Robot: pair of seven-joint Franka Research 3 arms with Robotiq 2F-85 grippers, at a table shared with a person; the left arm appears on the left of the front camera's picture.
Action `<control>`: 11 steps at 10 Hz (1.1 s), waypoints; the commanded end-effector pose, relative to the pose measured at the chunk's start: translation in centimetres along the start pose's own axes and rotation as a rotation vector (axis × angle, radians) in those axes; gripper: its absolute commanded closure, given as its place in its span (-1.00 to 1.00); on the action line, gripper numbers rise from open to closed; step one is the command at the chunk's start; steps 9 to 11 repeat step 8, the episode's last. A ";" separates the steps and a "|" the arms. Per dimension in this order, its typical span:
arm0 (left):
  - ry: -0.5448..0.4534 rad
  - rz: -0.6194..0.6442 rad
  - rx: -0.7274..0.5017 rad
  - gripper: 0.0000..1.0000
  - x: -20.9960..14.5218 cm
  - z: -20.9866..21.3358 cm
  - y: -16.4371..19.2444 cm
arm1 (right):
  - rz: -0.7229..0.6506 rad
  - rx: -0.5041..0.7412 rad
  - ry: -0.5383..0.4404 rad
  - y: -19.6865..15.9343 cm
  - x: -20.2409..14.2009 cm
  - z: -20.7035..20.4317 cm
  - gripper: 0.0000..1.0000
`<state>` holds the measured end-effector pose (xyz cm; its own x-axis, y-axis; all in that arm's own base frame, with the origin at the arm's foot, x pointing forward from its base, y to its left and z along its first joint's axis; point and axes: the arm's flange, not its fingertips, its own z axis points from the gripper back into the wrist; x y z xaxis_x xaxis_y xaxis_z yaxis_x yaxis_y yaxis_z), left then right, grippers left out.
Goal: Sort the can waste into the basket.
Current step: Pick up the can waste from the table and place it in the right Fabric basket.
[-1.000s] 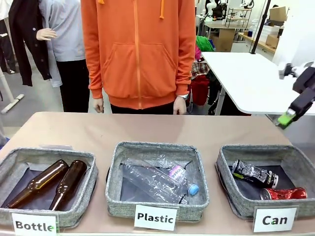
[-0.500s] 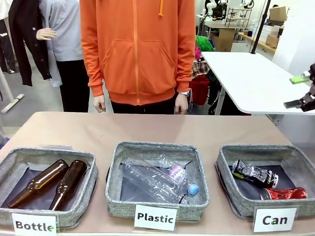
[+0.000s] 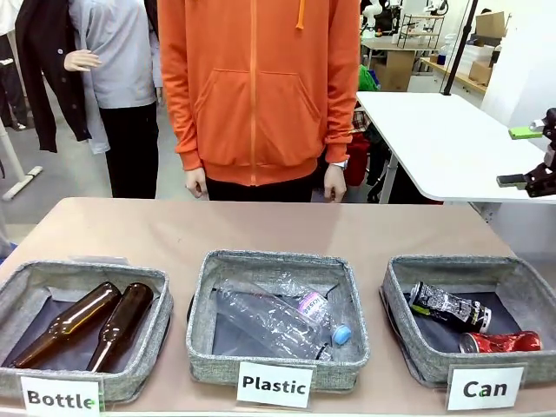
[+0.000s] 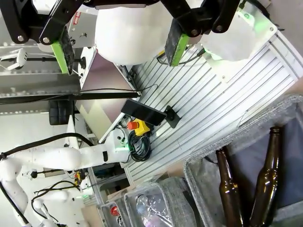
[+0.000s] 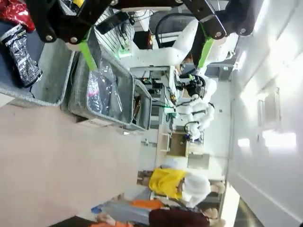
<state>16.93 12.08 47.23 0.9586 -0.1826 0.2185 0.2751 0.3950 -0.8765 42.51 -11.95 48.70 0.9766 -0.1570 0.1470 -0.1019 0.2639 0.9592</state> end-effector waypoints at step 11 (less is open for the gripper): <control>-0.008 0.007 -0.016 -1.00 0.1 0.1 -0.5 | 0.029 -0.008 0.025 0.0 0.3 0.7 -1.00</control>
